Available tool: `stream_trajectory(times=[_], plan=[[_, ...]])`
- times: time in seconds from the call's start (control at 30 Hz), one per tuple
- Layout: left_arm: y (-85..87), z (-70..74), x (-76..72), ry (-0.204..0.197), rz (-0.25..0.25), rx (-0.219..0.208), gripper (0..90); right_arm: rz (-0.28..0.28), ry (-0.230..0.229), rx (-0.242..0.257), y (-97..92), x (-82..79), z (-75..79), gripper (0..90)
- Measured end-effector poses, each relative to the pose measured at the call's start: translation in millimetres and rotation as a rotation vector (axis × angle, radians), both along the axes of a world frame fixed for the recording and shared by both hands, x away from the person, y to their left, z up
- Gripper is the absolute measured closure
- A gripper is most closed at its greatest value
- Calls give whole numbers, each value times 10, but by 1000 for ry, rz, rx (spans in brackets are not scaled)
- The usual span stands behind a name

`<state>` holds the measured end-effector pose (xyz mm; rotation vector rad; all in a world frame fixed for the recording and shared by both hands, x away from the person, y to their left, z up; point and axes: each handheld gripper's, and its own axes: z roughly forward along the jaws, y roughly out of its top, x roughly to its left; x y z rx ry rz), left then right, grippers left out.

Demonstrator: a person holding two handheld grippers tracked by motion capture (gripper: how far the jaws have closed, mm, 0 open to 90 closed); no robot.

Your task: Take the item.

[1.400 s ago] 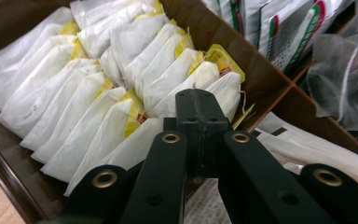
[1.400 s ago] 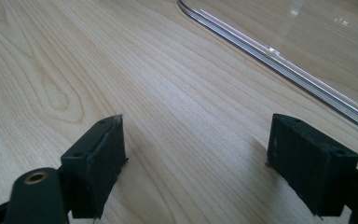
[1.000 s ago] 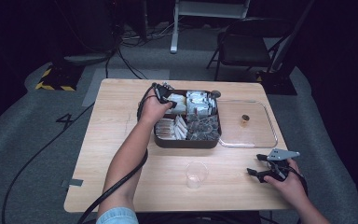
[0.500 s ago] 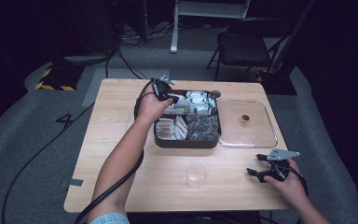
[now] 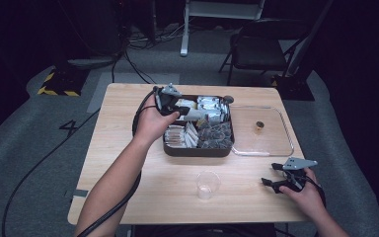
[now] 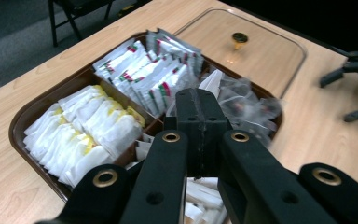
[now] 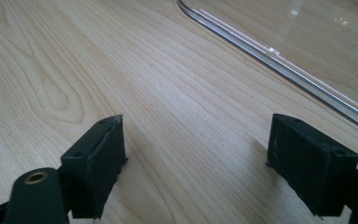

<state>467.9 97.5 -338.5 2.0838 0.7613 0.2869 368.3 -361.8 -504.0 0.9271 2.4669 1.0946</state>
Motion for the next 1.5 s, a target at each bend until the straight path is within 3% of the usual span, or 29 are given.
stream_trajectory(times=[0.03,0.17,0.2,0.23,0.47,0.7,1.0,1.2,1.5], plan=[[0,0,0,0,0,0,900,0,0,0,0,0,0,191],[15,101,-272,-40,-26,-20,900,0,0,0,0,0,0,192],[15,101,-272,-40,-26,-20,900,0,0,0,0,0,0,192],[26,131,-369,-42,-39,-18,900,0,0,0,0,0,0,192],[-8,126,-694,-45,-79,-33,900,0,0,0,0,0,0,192],[-73,99,-943,-44,-127,-34,900,0,0,0,0,0,0,192],[-154,7,-1179,-36,-177,-30,900,0,0,0,0,0,0,192],[-183,-127,-1345,-8,-205,-26,900,0,0,0,0,0,0,192],[-216,-280,-1466,32,-241,-1,900,0,0,0,0,0,0,192]])
